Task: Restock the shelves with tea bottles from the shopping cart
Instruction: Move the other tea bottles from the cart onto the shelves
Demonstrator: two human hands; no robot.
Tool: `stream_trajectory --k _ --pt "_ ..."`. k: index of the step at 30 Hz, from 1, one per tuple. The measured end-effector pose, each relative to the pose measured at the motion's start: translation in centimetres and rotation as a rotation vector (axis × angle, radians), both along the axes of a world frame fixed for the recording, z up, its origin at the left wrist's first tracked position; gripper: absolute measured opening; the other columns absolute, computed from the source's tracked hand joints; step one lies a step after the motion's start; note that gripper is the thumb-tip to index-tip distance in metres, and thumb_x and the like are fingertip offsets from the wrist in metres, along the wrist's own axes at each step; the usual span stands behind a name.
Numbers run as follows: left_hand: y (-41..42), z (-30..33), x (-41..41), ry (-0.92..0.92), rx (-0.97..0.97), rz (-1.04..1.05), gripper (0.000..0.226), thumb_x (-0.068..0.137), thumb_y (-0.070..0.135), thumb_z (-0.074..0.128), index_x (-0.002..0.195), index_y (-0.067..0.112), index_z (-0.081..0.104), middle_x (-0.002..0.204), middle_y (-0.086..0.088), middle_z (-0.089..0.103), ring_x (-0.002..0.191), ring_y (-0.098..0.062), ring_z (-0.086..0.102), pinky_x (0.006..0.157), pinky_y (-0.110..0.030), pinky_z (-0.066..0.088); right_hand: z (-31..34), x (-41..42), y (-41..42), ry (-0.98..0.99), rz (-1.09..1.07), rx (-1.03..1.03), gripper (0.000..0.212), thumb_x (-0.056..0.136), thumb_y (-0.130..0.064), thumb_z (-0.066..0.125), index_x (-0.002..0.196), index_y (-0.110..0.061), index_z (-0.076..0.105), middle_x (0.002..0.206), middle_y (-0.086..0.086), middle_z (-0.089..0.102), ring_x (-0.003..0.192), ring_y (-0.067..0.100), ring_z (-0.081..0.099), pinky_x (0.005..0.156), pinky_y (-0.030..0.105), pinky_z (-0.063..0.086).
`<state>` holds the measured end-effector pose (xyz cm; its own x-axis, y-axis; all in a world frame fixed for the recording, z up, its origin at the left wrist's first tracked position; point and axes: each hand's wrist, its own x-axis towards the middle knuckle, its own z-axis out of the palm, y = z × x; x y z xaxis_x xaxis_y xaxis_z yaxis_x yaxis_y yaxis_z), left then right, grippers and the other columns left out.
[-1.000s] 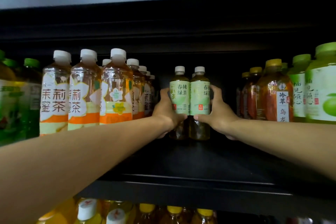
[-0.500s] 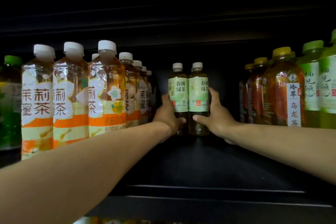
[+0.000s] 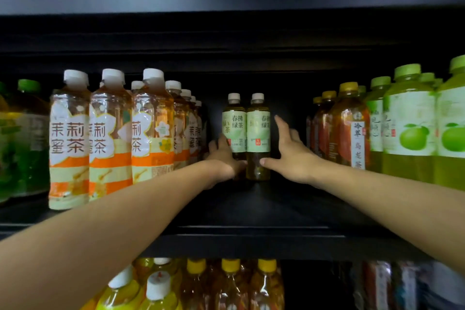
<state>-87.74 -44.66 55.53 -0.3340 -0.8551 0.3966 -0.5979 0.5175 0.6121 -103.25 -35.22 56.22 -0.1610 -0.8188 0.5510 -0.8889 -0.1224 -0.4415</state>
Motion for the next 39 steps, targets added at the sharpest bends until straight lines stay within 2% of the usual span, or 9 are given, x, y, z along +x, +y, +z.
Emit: stream_trajectory --k 4,8,14,19,25,30,32,35,39 --pt "2.4 0.9 0.4 -0.063 -0.027 -0.009 0.088 0.095 0.040 0.066 0.161 0.018 0.014 0.166 -0.009 0.017 0.151 -0.034 0.023 0.124 -0.050 0.024 -1.2 -0.1 4.0 0.043 -0.065 0.148 0.094 0.101 -0.039 0.059 0.162 -0.026 -0.011 0.170 0.004 -0.013 0.157 0.026 0.000 0.125 0.037 0.011" --pt "7.8 0.4 1.6 -0.350 -0.032 0.012 0.085 0.103 0.055 0.046 0.164 0.020 -0.001 0.172 -0.004 -0.002 0.158 -0.028 -0.001 0.128 -0.049 0.007 -1.0 0.1 7.4 0.166 -0.121 0.389 0.083 0.103 -0.057 0.042 0.162 -0.027 -0.008 0.170 0.004 -0.015 0.157 0.028 -0.005 0.127 0.045 0.006" --pt "15.8 -2.7 5.5 -0.567 -0.129 0.151 0.078 0.102 0.067 0.027 0.162 0.032 -0.009 0.171 0.004 -0.011 0.157 -0.024 -0.013 0.126 -0.050 0.000 -2.2 1.7 13.0 0.380 -0.117 0.331 0.070 0.104 -0.064 0.019 0.161 -0.036 -0.008 0.170 -0.001 -0.017 0.157 0.023 -0.012 0.125 0.052 -0.004" --pt "22.0 -6.2 9.7 -0.577 -0.173 0.290 0.075 0.101 0.069 0.022 0.161 0.038 -0.010 0.171 0.007 -0.014 0.156 -0.022 -0.018 0.124 -0.050 -0.006 -4.7 3.3 16.7 0.456 -0.029 0.265 0.067 0.102 -0.066 0.013 0.160 -0.041 -0.010 0.169 -0.004 -0.021 0.156 0.021 -0.018 0.123 0.056 -0.011" --pt "30.0 -12.9 15.9 -0.702 -0.214 0.447 0.076 0.098 0.073 0.013 0.157 0.041 -0.021 0.167 0.011 -0.024 0.154 -0.022 -0.025 0.125 -0.052 -0.009 -10.9 7.5 19.5 0.585 0.091 0.105 0.068 0.102 -0.065 0.011 0.157 -0.040 -0.019 0.166 -0.002 -0.029 0.153 0.027 -0.026 0.121 0.057 -0.016" --pt "36.3 -19.6 21.8 -0.750 -0.195 0.597 0.078 0.084 0.076 -0.013 0.151 0.042 -0.032 0.165 0.012 -0.029 0.152 -0.023 -0.029 0.124 -0.052 -0.011 -17.8 13.4 22.0 0.543 0.264 0.101 0.069 0.100 -0.065 0.010 0.156 -0.040 -0.022 0.164 -0.003 -0.033 0.152 0.026 -0.028 0.121 0.057 -0.015" --pt "38.5 -21.9 24.2 -0.770 -0.127 0.662 0.076 0.087 0.073 -0.011 0.152 0.040 -0.032 0.165 0.011 -0.031 0.152 -0.023 -0.031 0.124 -0.051 -0.013 -20.5 16.5 23.1 0.508 0.355 0.125 0.070 0.100 -0.065 0.012 0.156 -0.041 -0.022 0.165 -0.004 -0.033 0.152 0.025 -0.029 0.121 0.056 -0.016" --pt "42.0 -25.4 27.7 -0.728 -0.063 0.721 0.075 0.093 0.070 -0.001 0.157 0.038 -0.024 0.168 0.007 -0.024 0.154 -0.025 -0.025 0.125 -0.052 -0.011 -24.1 21.3 25.3 0.496 0.490 0.166 0.071 0.100 -0.064 0.015 0.157 -0.041 -0.020 0.165 -0.003 -0.031 0.153 0.024 -0.028 0.122 0.056 -0.015" --pt "46.9 -29.7 32.2 -0.693 0.033 0.828 0.078 0.088 0.074 -0.001 0.155 0.042 -0.023 0.170 0.007 -0.017 0.155 -0.025 -0.021 0.125 -0.053 -0.007 -28.6 27.9 28.5 0.456 0.653 0.188 0.070 0.100 -0.065 0.013 0.157 -0.040 -0.020 0.166 -0.004 -0.029 0.154 0.024 -0.023 0.123 0.056 -0.012"
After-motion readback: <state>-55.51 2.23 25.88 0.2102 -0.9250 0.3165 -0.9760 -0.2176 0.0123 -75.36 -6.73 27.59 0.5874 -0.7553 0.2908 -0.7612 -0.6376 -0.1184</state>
